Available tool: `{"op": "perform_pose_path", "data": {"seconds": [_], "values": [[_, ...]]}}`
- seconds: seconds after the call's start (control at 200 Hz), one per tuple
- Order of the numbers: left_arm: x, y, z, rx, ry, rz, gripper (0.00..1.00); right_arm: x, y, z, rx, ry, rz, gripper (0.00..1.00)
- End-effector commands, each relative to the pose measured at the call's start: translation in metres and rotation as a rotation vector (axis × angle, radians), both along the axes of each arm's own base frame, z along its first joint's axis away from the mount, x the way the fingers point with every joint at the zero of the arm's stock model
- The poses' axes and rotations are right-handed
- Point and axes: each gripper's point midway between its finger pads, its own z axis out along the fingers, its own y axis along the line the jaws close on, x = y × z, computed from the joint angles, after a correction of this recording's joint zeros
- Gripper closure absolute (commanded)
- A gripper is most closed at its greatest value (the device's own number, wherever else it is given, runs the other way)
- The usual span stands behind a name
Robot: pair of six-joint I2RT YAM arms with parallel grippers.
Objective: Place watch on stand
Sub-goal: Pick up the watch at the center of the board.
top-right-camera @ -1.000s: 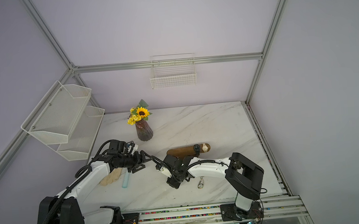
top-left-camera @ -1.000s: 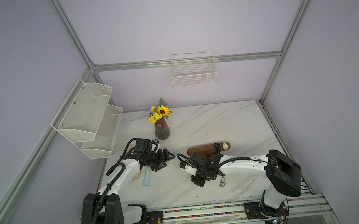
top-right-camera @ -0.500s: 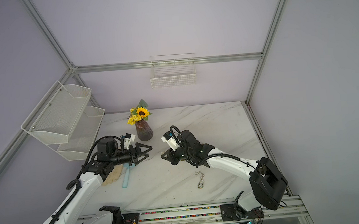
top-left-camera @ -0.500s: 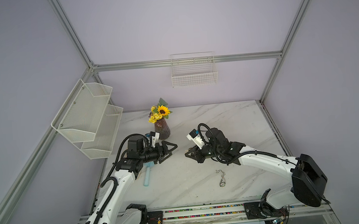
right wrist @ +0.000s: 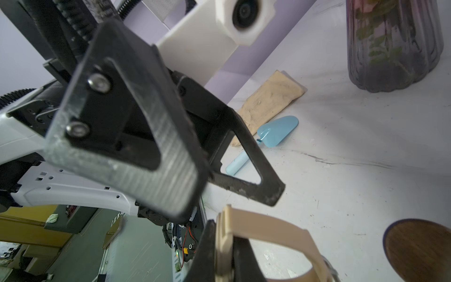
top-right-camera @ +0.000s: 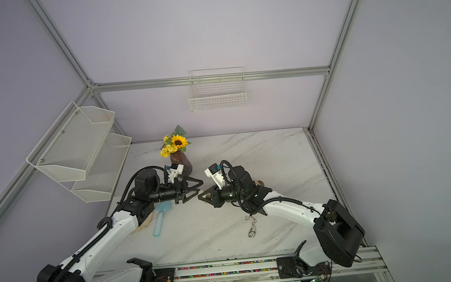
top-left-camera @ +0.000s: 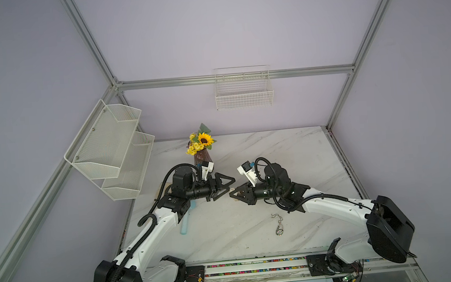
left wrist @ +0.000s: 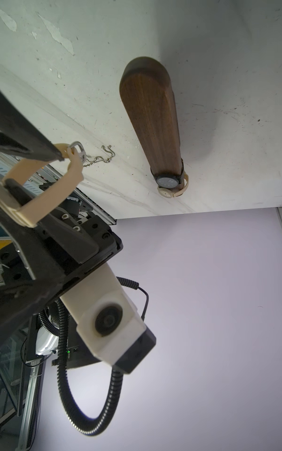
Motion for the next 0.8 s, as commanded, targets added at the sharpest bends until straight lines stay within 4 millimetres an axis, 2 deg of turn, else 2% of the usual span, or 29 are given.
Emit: {"op": "perform_pose_path", "data": {"seconds": [0.0,0.24,0.345,0.79], "values": [[0.003,-0.008,0.020,-0.054,-0.041,-0.010,0.30,0.003,-0.001,0.024,0.075,-0.042,-0.015,0.88],[0.001,-0.016,0.032,-0.120,-0.043,-0.036,0.36,0.008,-0.003,0.018,0.069,-0.052,-0.046,0.88],[-0.002,-0.018,0.030,-0.127,-0.022,-0.053,0.38,0.009,-0.005,0.016,0.063,-0.058,-0.059,0.89],[-0.017,-0.016,-0.018,-0.083,0.090,-0.081,0.37,0.030,-0.015,0.029,0.071,-0.104,-0.114,0.88]]}}
